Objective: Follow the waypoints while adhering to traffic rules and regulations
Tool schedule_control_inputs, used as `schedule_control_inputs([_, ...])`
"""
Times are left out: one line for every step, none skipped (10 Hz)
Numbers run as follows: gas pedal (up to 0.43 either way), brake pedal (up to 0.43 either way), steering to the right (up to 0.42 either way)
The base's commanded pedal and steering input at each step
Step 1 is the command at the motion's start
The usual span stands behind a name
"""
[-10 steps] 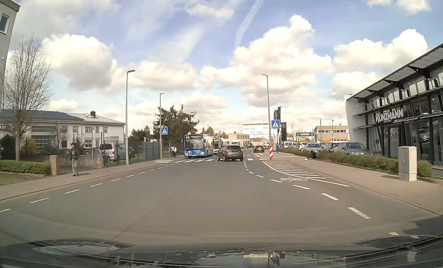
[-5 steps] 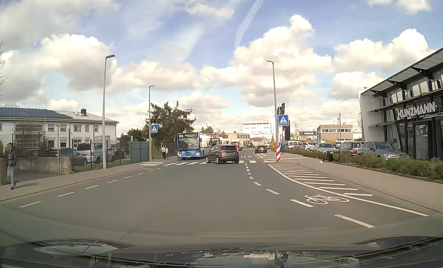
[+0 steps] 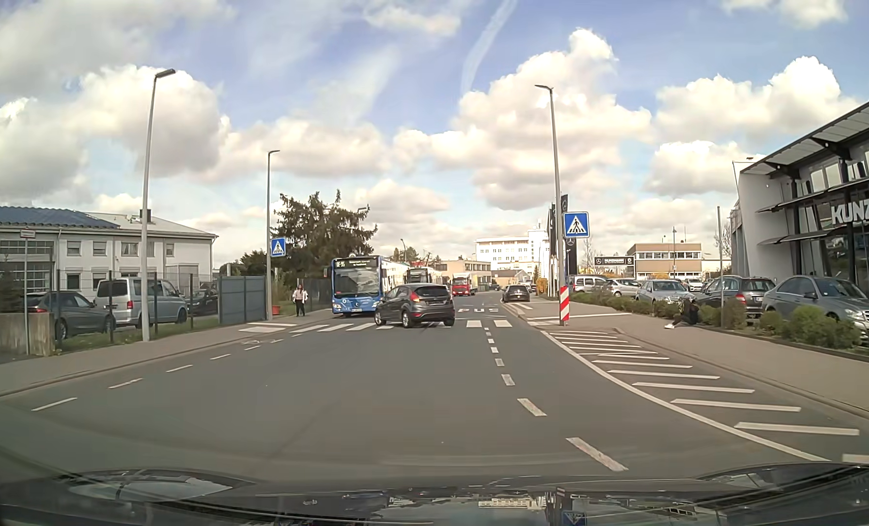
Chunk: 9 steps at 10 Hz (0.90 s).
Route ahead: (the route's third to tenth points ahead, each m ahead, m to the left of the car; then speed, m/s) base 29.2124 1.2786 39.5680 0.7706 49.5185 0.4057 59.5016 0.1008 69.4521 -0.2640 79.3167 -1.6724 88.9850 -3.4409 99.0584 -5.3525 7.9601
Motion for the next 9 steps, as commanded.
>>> schedule_control_inputs([0.0, 0.25, -0.001])
schedule_control_inputs([0.0, 0.256, -0.001])
schedule_control_inputs([0.0, 0.256, -0.002])
schedule_control_inputs([0.0, 0.256, -0.002])
schedule_control_inputs([0.0, 0.256, -0.002])
schedule_control_inputs([0.0, 0.256, -0.002])
schedule_control_inputs([0.0, 0.256, -0.002])
schedule_control_inputs([0.0, 0.256, -0.002])
schedule_control_inputs([0.0, 0.262, -0.002])
